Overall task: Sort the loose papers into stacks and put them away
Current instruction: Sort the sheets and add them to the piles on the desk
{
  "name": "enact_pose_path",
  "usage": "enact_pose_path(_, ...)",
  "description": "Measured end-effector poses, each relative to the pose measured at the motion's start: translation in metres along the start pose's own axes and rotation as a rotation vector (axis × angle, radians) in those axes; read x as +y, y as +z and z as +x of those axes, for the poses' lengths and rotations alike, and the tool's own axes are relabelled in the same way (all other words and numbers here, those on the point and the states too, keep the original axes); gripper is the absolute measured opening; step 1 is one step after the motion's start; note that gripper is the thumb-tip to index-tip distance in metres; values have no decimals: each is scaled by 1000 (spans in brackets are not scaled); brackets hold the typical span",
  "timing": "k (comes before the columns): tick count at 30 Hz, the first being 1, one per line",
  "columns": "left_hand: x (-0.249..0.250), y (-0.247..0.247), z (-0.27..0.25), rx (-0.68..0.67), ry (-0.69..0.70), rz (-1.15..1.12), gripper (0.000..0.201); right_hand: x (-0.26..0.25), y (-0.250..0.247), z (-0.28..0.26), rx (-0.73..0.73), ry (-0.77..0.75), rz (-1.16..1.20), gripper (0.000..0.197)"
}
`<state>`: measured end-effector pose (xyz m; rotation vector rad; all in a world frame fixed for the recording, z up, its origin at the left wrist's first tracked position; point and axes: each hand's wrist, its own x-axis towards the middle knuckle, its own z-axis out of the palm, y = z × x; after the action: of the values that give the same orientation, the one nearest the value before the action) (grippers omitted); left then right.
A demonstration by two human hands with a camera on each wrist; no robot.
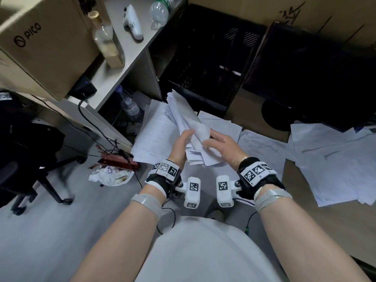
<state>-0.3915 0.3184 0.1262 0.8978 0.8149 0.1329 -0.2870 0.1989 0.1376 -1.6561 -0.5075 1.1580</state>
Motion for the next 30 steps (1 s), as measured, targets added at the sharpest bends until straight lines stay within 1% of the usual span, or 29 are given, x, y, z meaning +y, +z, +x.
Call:
enact_pose_path(1,-2,1,0,43,10,34,43,0,0,0,29,-3,-27,50)
enact_pose_path(3,-6,2,2,118,40,132,24,2,1,0,76,-9,-136,58)
enact_pose_path(4,-6,1,5,156,50,193,20,2,1,2,100,-6,-166,52)
enact_pose_path(6,-4,-1,8,215,52,245,17,-3,2,2,235,-2,-157,22)
enact_pose_path(7,-2,-5,11,235,51,246,16,-4,0,2,300,11,-117,20)
enact_pose_path(9,2,-13,16,258,44,227,13,-5,-3,4,404,29,-55,24)
enact_pose_path(10,3,-18,20,265,48,202,10,-5,-6,6,477,35,-30,26)
enact_pose_path(11,5,-25,25,281,60,179,9,-4,-9,12,587,27,4,25)
enact_pose_path(13,12,-36,33,305,81,177,8,-6,-21,20,857,24,61,19)
enact_pose_path(14,17,-41,35,306,90,187,7,-8,-27,23,991,37,70,23)
enact_pose_path(15,23,-46,39,299,96,191,5,-12,-32,24,1079,43,49,29)
enact_pose_path(16,29,-49,43,286,105,192,7,-17,-35,26,1101,29,9,32)
enact_pose_path(17,35,-51,47,275,119,194,8,-22,-36,30,1044,-17,-58,30)
enact_pose_path(18,42,-51,51,261,135,198,8,-29,-30,34,914,-88,-139,29)
enact_pose_path(20,56,-47,55,214,171,206,13,-40,-5,42,538,-217,-343,44)
enact_pose_path(21,63,-44,58,184,193,218,18,-41,11,48,392,-262,-479,49)
enact_pose_path(22,69,-43,60,167,208,252,25,-39,26,55,306,-293,-615,48)
enact_pose_path(24,79,-45,62,146,231,350,33,-37,45,63,243,-318,-786,42)
enact_pose_path(26,78,-54,69,93,217,366,25,-35,50,67,205,-310,-781,37)
enact_pose_path(28,74,-65,71,92,198,358,15,-34,50,68,158,-248,-712,37)
enact_pose_path(29,73,-69,70,109,183,353,14,-34,50,68,131,-201,-617,42)
enact_pose_path(30,72,-72,69,125,173,357,15,-35,52,66,122,-172,-470,48)
